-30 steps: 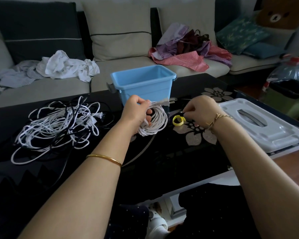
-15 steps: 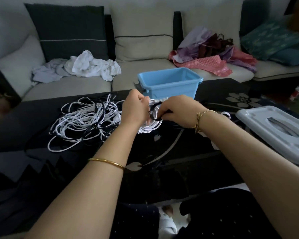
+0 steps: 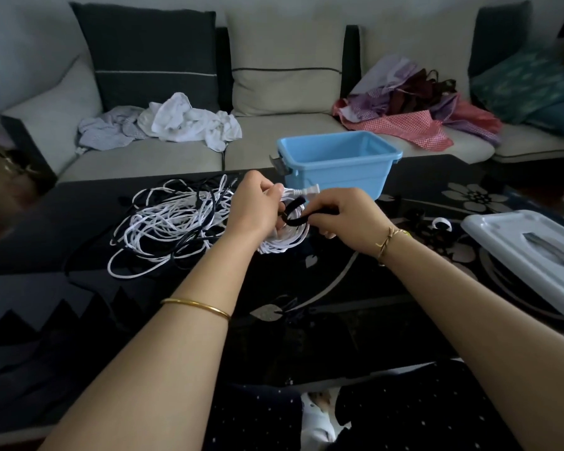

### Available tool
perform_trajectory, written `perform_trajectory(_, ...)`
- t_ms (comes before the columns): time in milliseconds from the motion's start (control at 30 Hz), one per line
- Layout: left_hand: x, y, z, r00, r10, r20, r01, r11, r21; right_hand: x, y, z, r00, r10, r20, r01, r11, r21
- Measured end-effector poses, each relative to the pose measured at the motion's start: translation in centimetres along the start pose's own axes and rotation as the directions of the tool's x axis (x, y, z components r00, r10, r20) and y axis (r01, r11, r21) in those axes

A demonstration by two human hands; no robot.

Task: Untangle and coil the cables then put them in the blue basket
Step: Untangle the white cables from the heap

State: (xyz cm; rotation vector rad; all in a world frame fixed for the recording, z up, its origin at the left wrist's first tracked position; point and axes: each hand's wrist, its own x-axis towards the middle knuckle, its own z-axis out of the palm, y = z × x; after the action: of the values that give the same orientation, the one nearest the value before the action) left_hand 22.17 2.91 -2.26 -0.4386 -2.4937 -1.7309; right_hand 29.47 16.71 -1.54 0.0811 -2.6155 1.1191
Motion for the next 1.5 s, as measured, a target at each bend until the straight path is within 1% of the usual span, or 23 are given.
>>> perform_trajectory(100, 0.0, 0.1, 0.3, 1.0, -0.019, 0.003, 0.019, 1.0, 0.019, -0.2, 0.2, -0.1, 0.996, 0.079, -0.048, -0.07, 0.983, 0.168)
perform_trajectory(167, -0.1, 0.0, 0.5, 1.0, -0.026, 0.006, 0.025, 0.999, 0.031, -0.4, 0.1, 0.0, 0.995, 0.084, -0.054, -0.071, 0.975, 0.21)
perform_trajectory(233, -0.1, 0.0, 0.7, 0.999, -0.028, 0.015, 0.028, 0.999, 0.02, -0.4, 0.0, 0.3, 0.997, 0.046, -0.059, -0.034, 0.982, 0.188)
perform_trajectory(300, -0.2, 0.0, 0.9, 0.999, -0.032, 0.025, 0.032, 0.999, 0.016, -0.4, -0.2, 0.4, 0.997, -0.006, -0.08, 0.016, 0.992, 0.124)
perform_trajectory(367, -0.2, -0.1, 1.0, 0.999, -0.032, 0.031, 0.032, 0.999, 0.022, -0.4, -0.4, 0.6, 0.995, -0.023, -0.096, 0.035, 0.991, 0.13)
perform_trajectory(533, -0.2, -0.2, 1.0, 0.998, -0.047, 0.037, 0.047, 0.999, -0.002, -0.4, 0.2, 0.8, 0.995, 0.003, -0.102, 0.022, 0.971, 0.238)
perform_trajectory(633, -0.1, -0.3, 1.0, 0.998, -0.055, 0.039, 0.055, 0.998, -0.019, -0.6, -0.1, 0.3, 0.991, 0.049, -0.123, -0.025, 0.981, 0.191)
perform_trajectory(700, -0.1, -0.3, 1.0, 0.998, -0.054, 0.041, 0.055, 0.998, -0.023, -0.8, -0.4, 0.0, 0.993, 0.059, -0.098, -0.041, 0.983, 0.181)
perform_trajectory(833, 0.0, -0.2, 1.0, 0.997, -0.054, 0.046, 0.055, 0.998, -0.03, -1.0, -0.5, 0.2, 0.999, 0.047, 0.017, -0.05, 0.952, 0.303)
perform_trajectory(933, 0.0, -0.3, 1.1, 0.999, -0.039, 0.037, 0.039, 0.999, -0.024, -1.0, -0.4, 0.3, 0.997, 0.053, 0.059, -0.07, 0.939, 0.338)
perform_trajectory(1067, -0.2, -0.1, 1.0, 0.999, -0.026, 0.04, 0.027, 1.0, -0.01, -1.0, -0.3, 0.3, 0.995, 0.088, 0.04, -0.096, 0.927, 0.361)
perform_trajectory(1233, -0.6, 0.2, 0.9, 0.997, 0.002, 0.078, -0.002, 1.0, -0.007, -0.8, -0.1, 0.5, 0.988, 0.153, 0.016, -0.145, 0.899, 0.413)
perform_trajectory(1333, -0.8, 0.2, 1.0, 0.994, 0.018, 0.105, -0.019, 1.0, 0.014, -0.8, 0.1, 0.5, 0.989, 0.15, -0.005, -0.138, 0.924, 0.356)
perform_trajectory(1433, -0.7, 0.1, 1.2, 0.991, 0.045, 0.128, -0.049, 0.998, 0.031, -0.9, 0.1, 0.4, 0.996, 0.087, -0.028, -0.082, 0.985, 0.152)
perform_trajectory(1500, -0.6, -0.1, 1.2, 0.989, 0.057, 0.139, -0.064, 0.997, 0.046, -0.9, 0.1, 0.3, 0.998, 0.056, -0.015, -0.055, 0.996, 0.07)
